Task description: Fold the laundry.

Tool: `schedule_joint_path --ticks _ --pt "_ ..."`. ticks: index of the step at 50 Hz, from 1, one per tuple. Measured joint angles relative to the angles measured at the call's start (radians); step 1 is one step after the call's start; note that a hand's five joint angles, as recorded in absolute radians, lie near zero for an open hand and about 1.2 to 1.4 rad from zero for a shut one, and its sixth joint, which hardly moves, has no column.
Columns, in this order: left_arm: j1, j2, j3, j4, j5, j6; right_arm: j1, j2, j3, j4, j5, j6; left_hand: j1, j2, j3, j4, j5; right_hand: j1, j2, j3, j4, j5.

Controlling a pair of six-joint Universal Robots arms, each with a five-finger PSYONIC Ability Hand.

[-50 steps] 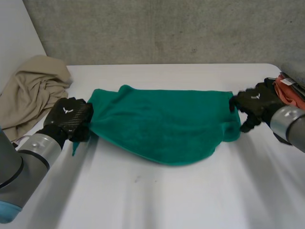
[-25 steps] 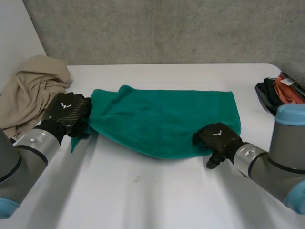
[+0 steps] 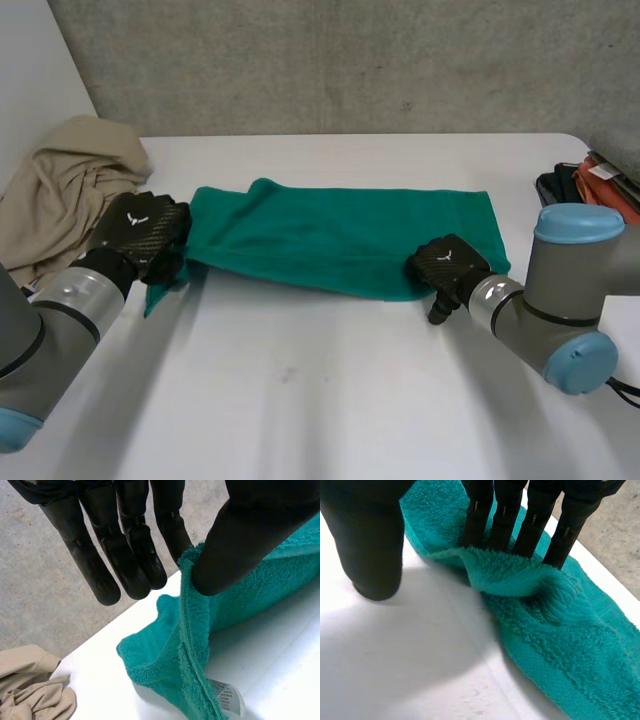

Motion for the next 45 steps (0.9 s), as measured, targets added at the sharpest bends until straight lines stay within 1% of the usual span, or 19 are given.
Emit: schedule_joint_path --ticks 7,10,16,20,24,37,41,45 --pt "0.001 -0.015 0.011 0.001 -0.001 0.0 -0.01 0.028 -0.045 -0.001 0.003 -0.025 0.0 0.0 0.0 0.0 0.0 0.016 0.0 0.004 0.009 0.003" --pt "0.001 -0.023 0.016 0.001 -0.002 0.0 -0.012 0.037 -0.06 -0.003 0.003 -0.027 0.0 0.0 0.0 0.0 0.0 0.044 0.008 0.045 0.047 0.003" --pt "0.001 -0.044 0.026 0.001 -0.004 0.001 -0.016 0.058 -0.092 -0.017 0.002 -0.028 0.0 0.0 0.0 0.0 0.0 0.07 0.09 0.082 0.082 0.003" --pt "0.001 -0.059 0.032 0.001 -0.005 0.003 -0.017 0.065 -0.107 -0.024 0.002 -0.028 0.0 0.0 0.0 0.0 0.0 0.072 0.092 0.086 0.085 0.004" --pt "0.0 -0.079 0.039 0.001 -0.005 0.004 -0.016 0.065 -0.12 -0.027 0.002 -0.025 0.0 0.0 0.0 0.0 0.0 0.08 0.092 0.088 0.088 0.071" --pt "-0.001 -0.109 0.051 0.002 -0.002 0.004 -0.017 0.073 -0.148 -0.038 0.001 -0.013 0.0 0.0 0.0 0.0 0.0 0.097 0.1 0.096 0.096 0.084" --pt "-0.002 -0.112 0.052 0.006 -0.002 0.002 -0.017 0.093 -0.169 -0.047 0.002 0.006 0.0 0.0 0.0 0.0 0.0 0.17 0.183 0.175 0.175 0.163" --pt "-0.004 -0.118 0.054 0.011 -0.003 0.002 -0.016 0.111 -0.185 -0.061 0.002 0.035 0.0 0.0 0.0 0.0 0.0 0.342 0.363 0.35 0.35 0.345"
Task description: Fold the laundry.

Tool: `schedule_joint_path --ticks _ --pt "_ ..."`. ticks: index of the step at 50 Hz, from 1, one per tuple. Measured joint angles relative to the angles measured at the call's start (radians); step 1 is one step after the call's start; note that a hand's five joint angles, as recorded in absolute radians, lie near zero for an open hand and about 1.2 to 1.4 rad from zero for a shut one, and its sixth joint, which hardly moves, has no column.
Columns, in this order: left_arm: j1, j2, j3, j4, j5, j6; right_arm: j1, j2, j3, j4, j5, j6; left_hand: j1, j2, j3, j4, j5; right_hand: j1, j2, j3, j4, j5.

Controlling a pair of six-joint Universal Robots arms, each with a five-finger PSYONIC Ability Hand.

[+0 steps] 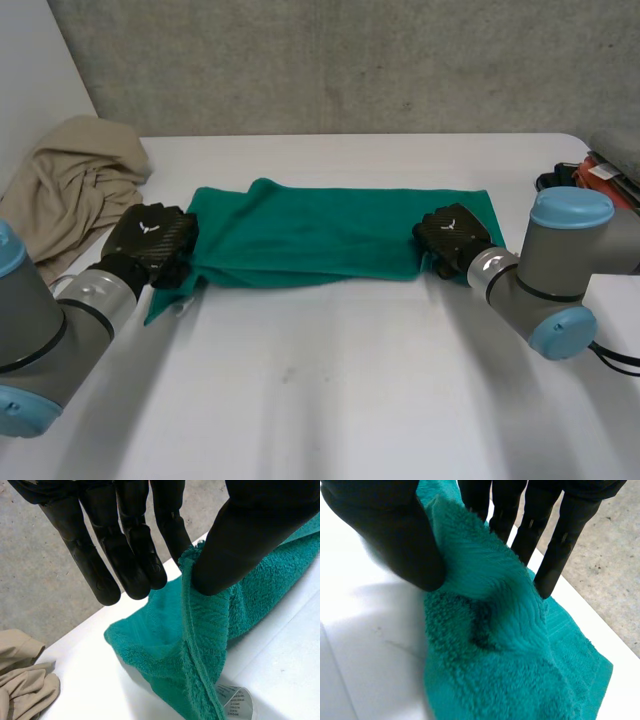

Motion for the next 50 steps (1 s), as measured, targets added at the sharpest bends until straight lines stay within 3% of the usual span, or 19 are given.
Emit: schedule_joint_path --ticks 2,8,14,26,31,35,42,46,50 --pt "0.0 -0.003 0.002 0.002 -0.001 0.0 0.0 0.008 -0.007 -0.016 0.001 0.02 0.0 0.0 0.0 0.0 0.0 0.088 0.114 0.111 0.114 0.107" --pt "0.008 0.004 0.013 -0.006 -0.006 -0.001 -0.01 -0.008 -0.006 -0.047 0.014 0.068 0.0 0.0 0.0 0.0 0.0 0.088 0.132 0.146 0.156 0.12" --pt "0.022 0.091 0.02 -0.062 -0.014 -0.006 -0.055 -0.136 0.005 0.025 0.018 0.117 0.0 0.0 0.0 0.0 0.0 0.088 0.132 0.146 0.158 0.126" --pt "0.047 0.451 0.093 -0.398 -0.003 -0.027 -0.208 -0.505 -0.081 0.544 -0.107 0.061 0.0 0.0 0.0 0.0 0.0 0.088 0.132 0.15 0.158 0.152" --pt "0.047 0.446 0.115 -0.513 -0.002 -0.002 -0.231 -0.524 -0.097 0.683 -0.151 -0.029 0.0 0.0 0.0 0.0 0.009 0.088 0.132 0.15 0.158 0.154" --pt "0.033 0.316 0.125 -0.558 -0.018 0.061 -0.231 -0.466 -0.096 0.738 -0.165 -0.115 0.0 0.001 0.0 0.0 0.011 0.088 0.132 0.15 0.158 0.156" --pt "0.014 0.049 0.19 -0.406 -0.068 0.147 -0.202 -0.297 -0.133 0.695 -0.12 -0.166 0.0 0.001 0.003 0.0 0.011 0.088 0.132 0.15 0.158 0.156" --pt "0.007 -0.084 0.303 -0.2 -0.079 0.169 -0.165 -0.183 -0.234 0.566 -0.05 -0.164 0.0 0.001 0.004 0.001 0.011 0.088 0.132 0.15 0.158 0.158" --pt "0.0 -0.119 0.409 -0.022 -0.085 0.154 -0.14 -0.146 -0.319 0.407 -0.013 -0.144 0.0 0.002 0.004 0.003 0.011 0.088 0.132 0.15 0.158 0.162"
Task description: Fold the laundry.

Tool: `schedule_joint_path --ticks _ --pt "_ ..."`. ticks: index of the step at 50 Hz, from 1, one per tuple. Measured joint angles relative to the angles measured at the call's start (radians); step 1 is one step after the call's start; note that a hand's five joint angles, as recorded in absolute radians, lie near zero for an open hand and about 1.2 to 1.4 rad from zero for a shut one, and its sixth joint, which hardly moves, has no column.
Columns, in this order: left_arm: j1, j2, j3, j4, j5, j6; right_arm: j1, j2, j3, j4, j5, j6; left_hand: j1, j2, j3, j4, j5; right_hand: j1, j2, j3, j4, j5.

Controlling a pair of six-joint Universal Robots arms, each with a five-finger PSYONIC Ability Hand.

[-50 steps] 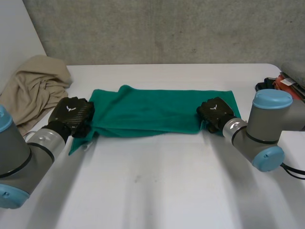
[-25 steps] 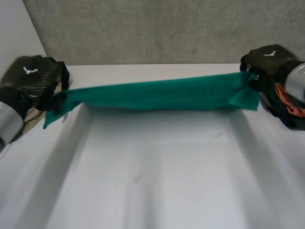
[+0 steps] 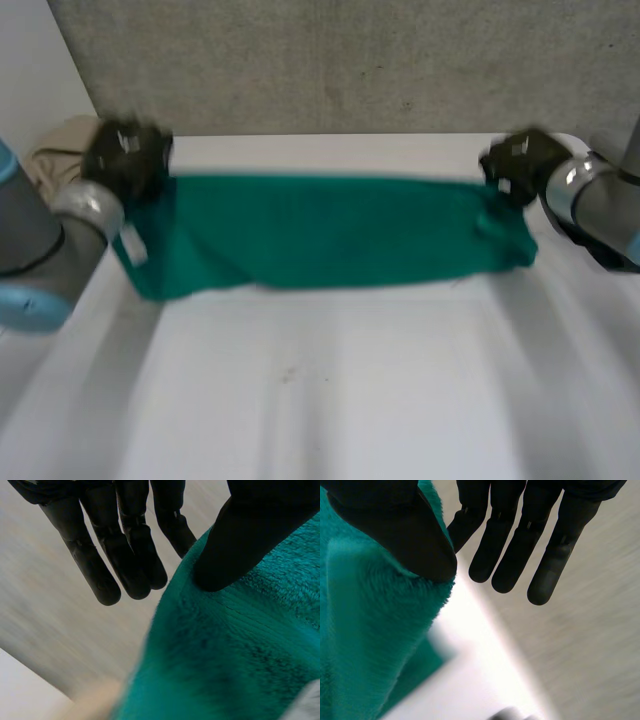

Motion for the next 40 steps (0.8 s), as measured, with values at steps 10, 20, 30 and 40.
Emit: schedule_joint_path --ticks 10,20,30,40 --pt "-0.023 0.14 0.195 0.34 -0.113 -0.218 0.0 -0.139 -0.022 -0.714 -0.035 0.256 0.0 0.0 0.0 0.0 0.0 0.0 0.0 0.0 0.0 0.006" --pt "0.017 0.245 0.048 0.115 -0.108 -0.287 -0.075 -0.215 0.115 -0.677 -0.24 0.392 0.0 0.001 0.0 0.0 0.008 0.0 0.0 0.0 0.0 0.006" --pt "0.038 0.222 -0.382 0.127 0.004 -0.246 -0.16 -0.159 0.346 -0.474 -0.411 0.191 0.0 0.001 0.001 0.0 0.008 0.0 0.0 0.0 0.0 0.006" --pt "0.015 0.093 -0.554 0.258 0.057 -0.135 -0.167 -0.016 0.502 -0.335 -0.432 -0.081 0.0 0.001 0.001 0.0 0.008 -0.002 -0.005 -0.006 -0.003 0.003"
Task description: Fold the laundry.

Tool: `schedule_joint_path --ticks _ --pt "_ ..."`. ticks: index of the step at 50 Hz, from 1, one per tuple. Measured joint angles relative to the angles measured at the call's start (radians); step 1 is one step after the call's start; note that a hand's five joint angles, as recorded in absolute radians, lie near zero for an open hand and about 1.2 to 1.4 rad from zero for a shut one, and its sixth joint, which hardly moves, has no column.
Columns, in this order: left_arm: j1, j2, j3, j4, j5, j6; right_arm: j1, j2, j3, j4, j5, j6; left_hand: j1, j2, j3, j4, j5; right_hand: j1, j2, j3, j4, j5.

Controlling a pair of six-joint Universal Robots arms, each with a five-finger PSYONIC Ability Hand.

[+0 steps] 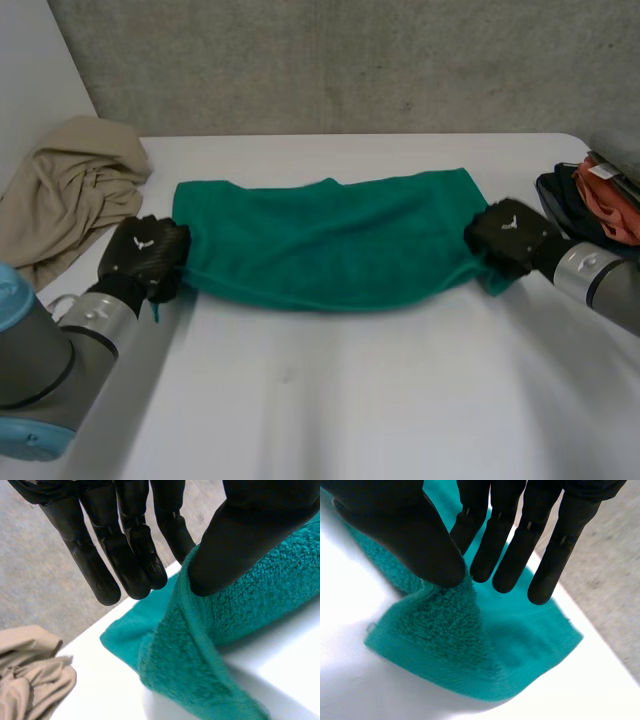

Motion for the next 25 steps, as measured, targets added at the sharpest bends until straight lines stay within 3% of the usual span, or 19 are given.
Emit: schedule_joint_path --ticks 5,11,18,25 --pt "0.006 -0.001 0.004 -0.02 -0.016 0.017 -0.008 0.001 -0.001 0.076 0.041 0.017 0.0 0.0 0.0 0.0 0.0 -0.288 -0.347 -0.354 -0.357 -0.371" --pt "0.023 0.035 0.014 -0.04 -0.02 0.005 -0.034 -0.056 -0.001 0.107 0.116 0.213 0.0 0.0 0.0 0.0 0.0 -0.51 -0.559 -0.582 -0.597 -0.621" --pt "0.029 0.061 0.019 -0.049 -0.019 -0.015 -0.053 -0.118 0.031 0.141 0.181 0.438 0.0 0.0 0.0 0.0 0.0 -0.602 -0.67 -0.685 -0.702 -0.729" --pt "0.022 0.063 0.021 -0.051 -0.021 -0.024 -0.039 -0.144 0.073 0.179 0.193 0.517 0.0 0.0 0.0 0.0 0.0 -0.602 -0.67 -0.685 -0.704 -0.734"
